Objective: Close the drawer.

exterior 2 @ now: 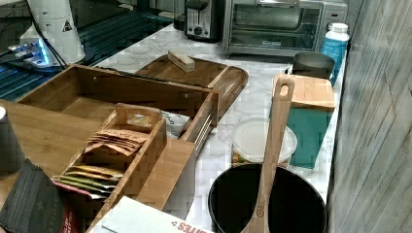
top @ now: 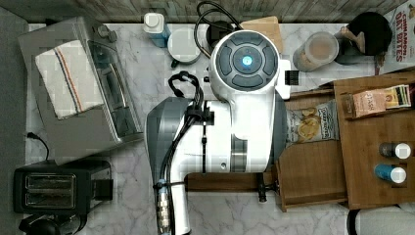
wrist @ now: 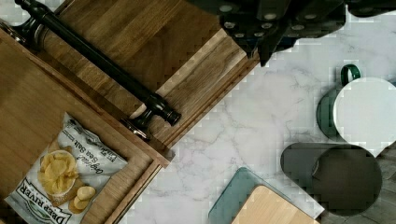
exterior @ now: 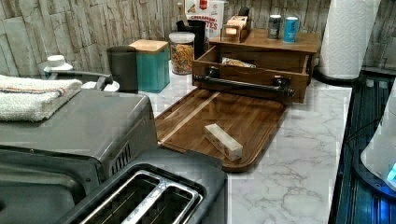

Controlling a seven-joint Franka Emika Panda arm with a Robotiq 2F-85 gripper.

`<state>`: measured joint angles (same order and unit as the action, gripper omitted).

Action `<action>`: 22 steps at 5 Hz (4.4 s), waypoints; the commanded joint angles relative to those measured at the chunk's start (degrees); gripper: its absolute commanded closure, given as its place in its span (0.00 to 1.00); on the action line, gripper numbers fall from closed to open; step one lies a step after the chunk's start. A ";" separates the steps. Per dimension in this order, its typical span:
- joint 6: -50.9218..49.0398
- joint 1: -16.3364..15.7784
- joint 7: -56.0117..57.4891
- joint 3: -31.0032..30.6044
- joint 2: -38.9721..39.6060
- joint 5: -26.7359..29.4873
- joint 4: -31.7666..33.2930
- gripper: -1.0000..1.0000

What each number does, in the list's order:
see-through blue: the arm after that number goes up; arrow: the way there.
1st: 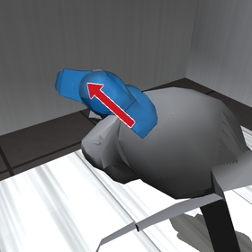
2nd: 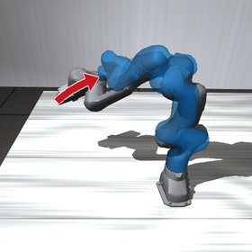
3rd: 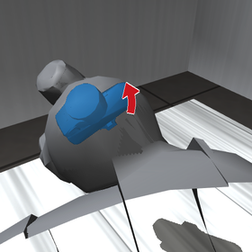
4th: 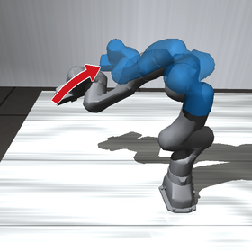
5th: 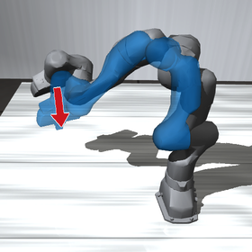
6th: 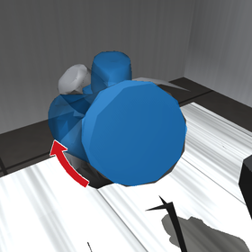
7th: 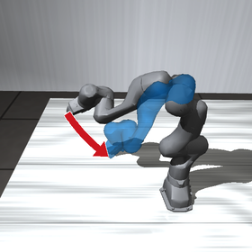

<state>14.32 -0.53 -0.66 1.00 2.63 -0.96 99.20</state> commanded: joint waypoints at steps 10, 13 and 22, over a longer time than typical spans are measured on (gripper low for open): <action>34.22 -2.76 40.55 -2.46 -3.60 -15.65 40.99 1.00; 35.68 0.02 45.87 0.12 -4.37 -12.38 46.31 1.00; 43.98 18.49 98.36 19.65 12.41 3.04 18.21 1.00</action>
<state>51.31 12.04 90.25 15.69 13.07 0.87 130.71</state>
